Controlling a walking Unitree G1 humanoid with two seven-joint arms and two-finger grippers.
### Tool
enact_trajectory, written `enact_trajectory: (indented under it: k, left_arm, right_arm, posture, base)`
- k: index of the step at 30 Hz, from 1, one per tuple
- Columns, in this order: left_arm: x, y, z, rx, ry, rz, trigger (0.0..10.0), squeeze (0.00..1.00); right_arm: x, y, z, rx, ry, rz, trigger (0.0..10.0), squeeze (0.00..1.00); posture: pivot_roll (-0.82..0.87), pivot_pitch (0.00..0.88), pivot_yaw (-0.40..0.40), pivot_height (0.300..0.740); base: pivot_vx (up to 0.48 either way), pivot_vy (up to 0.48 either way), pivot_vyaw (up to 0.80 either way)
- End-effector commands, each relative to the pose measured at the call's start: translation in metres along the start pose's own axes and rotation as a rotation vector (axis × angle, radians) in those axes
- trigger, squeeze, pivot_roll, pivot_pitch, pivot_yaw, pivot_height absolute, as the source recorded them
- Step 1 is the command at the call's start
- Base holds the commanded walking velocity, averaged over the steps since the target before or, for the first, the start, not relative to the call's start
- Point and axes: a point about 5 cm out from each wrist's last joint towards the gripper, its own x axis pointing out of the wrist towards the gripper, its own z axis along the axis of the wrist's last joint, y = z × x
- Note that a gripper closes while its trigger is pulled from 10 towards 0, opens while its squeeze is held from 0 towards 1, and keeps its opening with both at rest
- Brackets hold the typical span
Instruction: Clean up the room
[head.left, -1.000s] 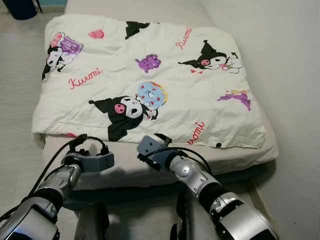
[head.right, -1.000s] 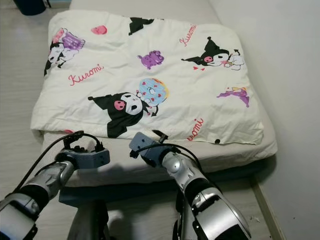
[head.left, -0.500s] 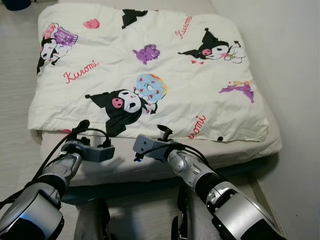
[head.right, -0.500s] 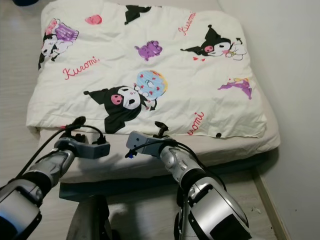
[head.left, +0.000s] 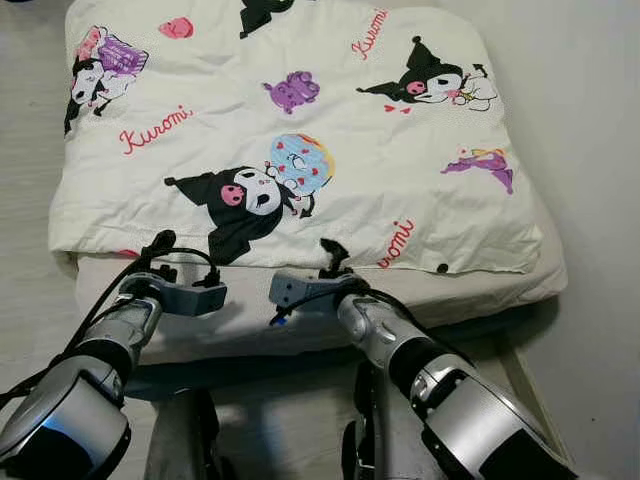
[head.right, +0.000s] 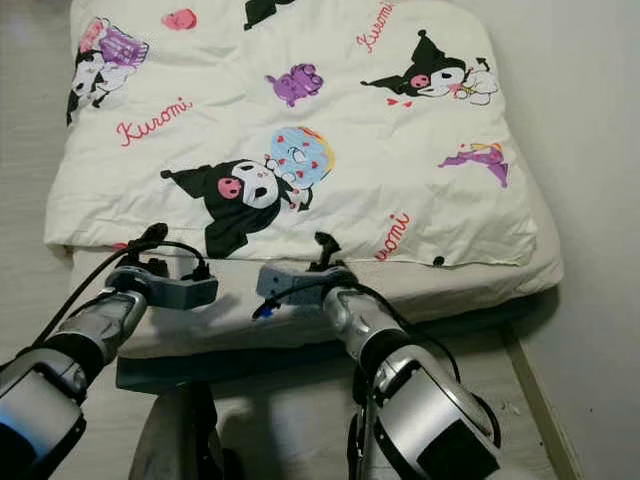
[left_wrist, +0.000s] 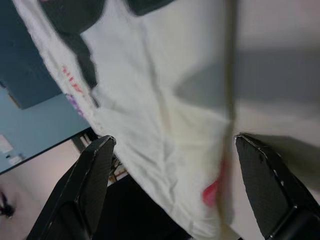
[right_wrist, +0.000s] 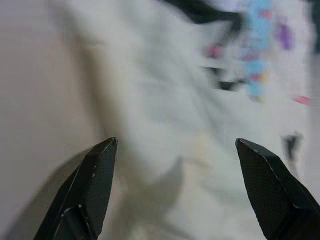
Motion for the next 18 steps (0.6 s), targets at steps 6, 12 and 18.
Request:
enact_trajectory:
  k: [6, 12, 18]
  left_arm:
    - [0.003, 0.01, -0.013, -0.013, 0.051, 0.042, 10.0, 0.0]
    - [-0.003, -0.012, 0.002, -0.526, 0.067, -0.209, 10.0, 0.0]
    - [-0.023, -0.043, 0.017, -0.723, -0.013, -0.348, 10.0, 0.0]
  right_arm:
    - [-0.002, 0.0, -0.004, 0.108, 0.029, -0.045, 10.0, 0.0]
    - [-0.011, 0.029, -0.011, 0.84, 0.111, 0.225, 10.0, 0.0]
    - [-0.019, 0.046, -0.006, 1.018, 0.1, 0.304, 10.0, 0.0]
  posture:
    - [-0.15, 0.474, -0.047, 0.562]
    - [-0.09, 0.396, -0.034, 0.562]
    - [-0.05, 0.307, -0.025, 0.562]
  base:
    - [0.0, 0.0, 0.0]
    - [0.0, 0.0, 0.0]
    - [0.0, 0.0, 0.0]
